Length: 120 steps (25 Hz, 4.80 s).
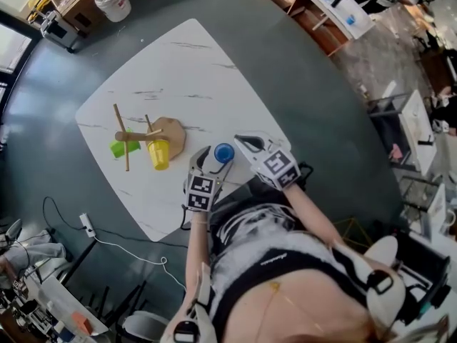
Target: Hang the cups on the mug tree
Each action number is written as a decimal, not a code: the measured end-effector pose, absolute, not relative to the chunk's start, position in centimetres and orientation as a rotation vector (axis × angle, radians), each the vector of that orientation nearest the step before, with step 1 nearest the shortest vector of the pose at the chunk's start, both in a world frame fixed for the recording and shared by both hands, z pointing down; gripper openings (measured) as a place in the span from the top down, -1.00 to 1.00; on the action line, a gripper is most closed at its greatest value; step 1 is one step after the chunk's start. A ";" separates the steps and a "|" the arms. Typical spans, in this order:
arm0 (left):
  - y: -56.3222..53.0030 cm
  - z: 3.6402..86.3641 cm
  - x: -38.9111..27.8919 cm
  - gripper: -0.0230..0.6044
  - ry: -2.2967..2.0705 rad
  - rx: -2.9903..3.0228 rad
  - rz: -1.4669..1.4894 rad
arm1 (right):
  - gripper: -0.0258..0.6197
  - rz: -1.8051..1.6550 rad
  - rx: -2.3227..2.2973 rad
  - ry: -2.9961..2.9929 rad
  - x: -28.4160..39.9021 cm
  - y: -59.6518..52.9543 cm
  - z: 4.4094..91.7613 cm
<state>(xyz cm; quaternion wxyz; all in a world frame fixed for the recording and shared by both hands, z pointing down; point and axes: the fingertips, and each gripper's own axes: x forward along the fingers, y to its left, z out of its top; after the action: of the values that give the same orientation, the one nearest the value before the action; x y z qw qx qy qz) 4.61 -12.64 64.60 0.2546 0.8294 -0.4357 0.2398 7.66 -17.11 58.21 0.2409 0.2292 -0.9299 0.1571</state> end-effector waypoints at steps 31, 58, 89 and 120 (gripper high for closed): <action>-12.7 68.7 6.1 0.11 -1.107 2.255 0.939 | 0.91 0.434 0.654 -2.517 9.7 -17.7 58.5; -11.5 58.8 -1.0 0.11 -1.499 2.149 0.687 | 0.91 0.378 0.453 -2.607 3.4 -14.9 57.3; -6.0 47.8 -12.0 0.11 -1.960 1.984 0.461 | 0.91 0.303 0.159 -2.633 -4.8 -9.7 56.2; -3.7 42.4 -15.7 0.11 -2.092 1.959 0.377 | 0.91 0.246 0.189 -2.663 -5.2 -13.2 54.3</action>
<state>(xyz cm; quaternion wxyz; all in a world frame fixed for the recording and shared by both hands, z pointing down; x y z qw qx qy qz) -15.73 -3.73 42.38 0.1251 0.6724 -0.7180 0.1293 -5.15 -13.18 54.33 0.2285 0.0686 -0.9670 0.0892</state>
